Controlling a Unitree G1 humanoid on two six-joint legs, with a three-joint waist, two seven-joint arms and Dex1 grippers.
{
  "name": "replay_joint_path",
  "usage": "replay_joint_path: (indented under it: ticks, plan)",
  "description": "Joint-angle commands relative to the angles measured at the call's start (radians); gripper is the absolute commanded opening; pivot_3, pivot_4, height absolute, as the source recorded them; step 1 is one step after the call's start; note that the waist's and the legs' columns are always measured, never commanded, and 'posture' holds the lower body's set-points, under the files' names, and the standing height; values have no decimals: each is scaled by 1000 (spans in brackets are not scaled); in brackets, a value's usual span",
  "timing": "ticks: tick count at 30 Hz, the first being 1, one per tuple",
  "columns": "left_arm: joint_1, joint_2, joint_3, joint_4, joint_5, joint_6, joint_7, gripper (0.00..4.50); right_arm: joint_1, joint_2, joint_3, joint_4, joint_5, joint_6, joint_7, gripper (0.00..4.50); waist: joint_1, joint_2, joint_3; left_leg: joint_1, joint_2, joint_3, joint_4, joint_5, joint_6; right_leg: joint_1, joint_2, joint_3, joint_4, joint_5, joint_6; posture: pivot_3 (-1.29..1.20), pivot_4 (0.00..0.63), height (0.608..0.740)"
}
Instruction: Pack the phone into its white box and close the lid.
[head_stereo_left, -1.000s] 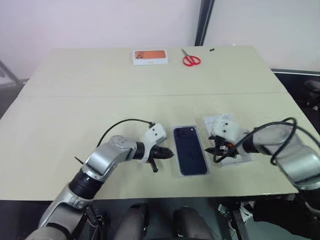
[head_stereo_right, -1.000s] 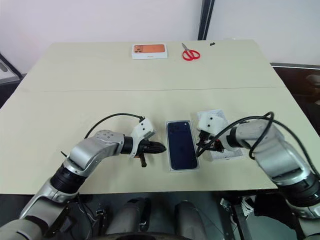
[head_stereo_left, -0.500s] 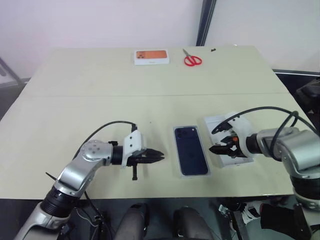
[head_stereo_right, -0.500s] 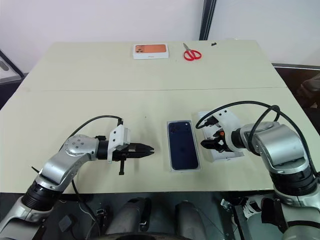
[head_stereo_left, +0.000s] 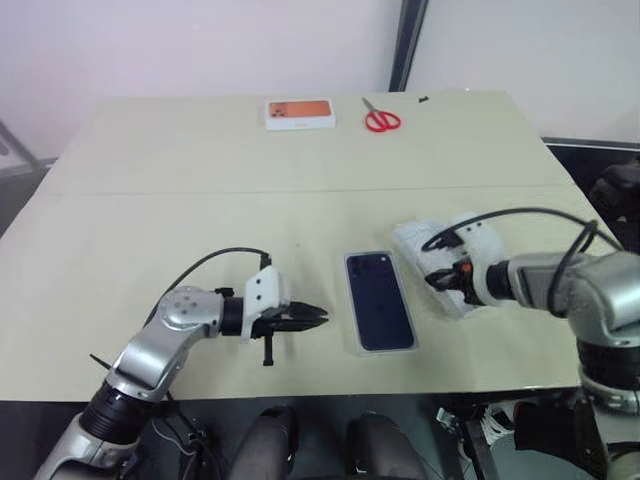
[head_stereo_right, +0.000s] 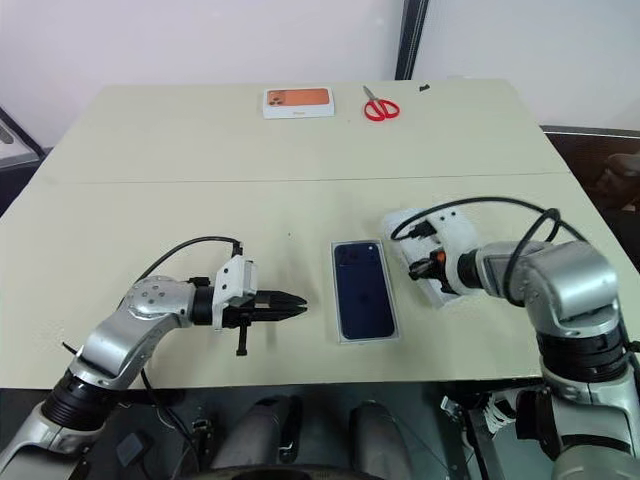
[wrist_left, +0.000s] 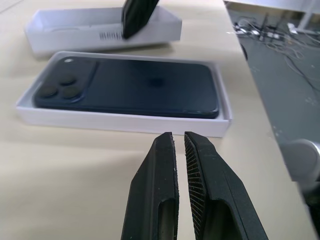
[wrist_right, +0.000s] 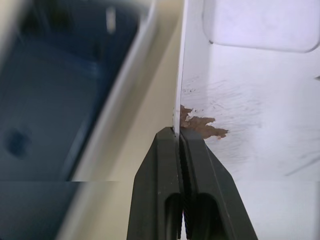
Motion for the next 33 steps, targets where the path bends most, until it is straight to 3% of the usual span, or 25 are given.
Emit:
replay_joint_path:
  ticks: [1, 4, 5, 7, 11, 17, 20, 24, 29, 31, 33]
  plan:
    - [-7, -2, 106, 20, -39, -8, 45, 392, -74, 73, -172, 59, 306, 7, -72, 60, -3, 0, 0, 0, 0, 0, 0, 0, 0, 0, 0, 0, 0, 0, 0, 0, 150, 740]
    - [-26, -2, 163, 71, -32, -14, 87, 392, -90, 153, -239, 156, 717, 7, -242, 60, -10, 0, 0, 0, 1, 0, 0, 0, 0, 1, 0, 0, 0, 0, 0, 0, 150, 740]
    - [-37, -1, 170, 97, -16, -21, 101, 392, -30, 116, -154, 157, 973, -129, -395, 60, -10, 0, 0, 0, 0, 0, 0, 0, 0, 1, 0, -1, 0, 0, 0, 0, 150, 740]
    - [-65, -2, 174, 146, 13, -34, 125, 392, 59, 115, -37, 137, 1247, -311, -574, 60, -8, -1, 0, -1, 0, -1, 1, 0, 1, 1, 0, -1, 0, 0, 0, 0, 150, 740]
    - [-114, -26, 155, 197, 38, -53, 139, 392, 169, 259, 65, 31, 1295, -484, -714, 60, -21, -1, 0, -1, 0, 1, 3, -1, 2, 2, 0, -1, 0, 0, 1, 0, 150, 740]
    - [-131, -69, 88, 193, 74, -68, 126, 392, 324, 570, 177, -176, 1295, -768, -1174, 60, -23, 0, 0, -1, 1, 0, 1, -1, 2, -1, 1, 0, 2, 0, 1, 0, 150, 740]
    - [-130, -89, 48, 179, 93, -74, 120, 392, 380, 613, 207, -224, 1295, -834, -1316, 60, -17, 0, 0, -1, 1, 0, 1, 0, 1, 0, 1, 0, 1, 0, 1, 0, 150, 740]
    - [-140, -111, 6, 182, 116, -79, 117, 392, 405, 562, 208, -242, 1295, -838, -1325, 1338, -18, 0, 0, -1, 0, 0, 2, 0, 1, 0, 1, 0, 1, 0, 1, 0, 150, 740]
    - [-168, -160, -49, 167, 119, -61, 105, 392, 245, 72, 153, -77, 1295, -547, -954, 3928, -16, 1, 0, 0, 0, 1, 3, 0, 2, 1, 1, 0, 0, 0, 1, 0, 150, 740]
    - [-182, -186, -75, 157, 121, -46, 110, 392, 142, -127, 157, -16, 1285, -453, -870, 3928, -16, 4, 1, 0, 0, 1, 2, 0, 2, 2, 0, 0, 0, 0, 1, 0, 150, 740]
    - [-192, -205, -98, 150, 126, -34, 113, 392, 77, -235, 164, 28, 1231, -406, -783, 3928, -15, 4, 1, -1, 0, 1, 2, -1, 2, 1, 1, 0, 0, -1, 1, 0, 150, 740]
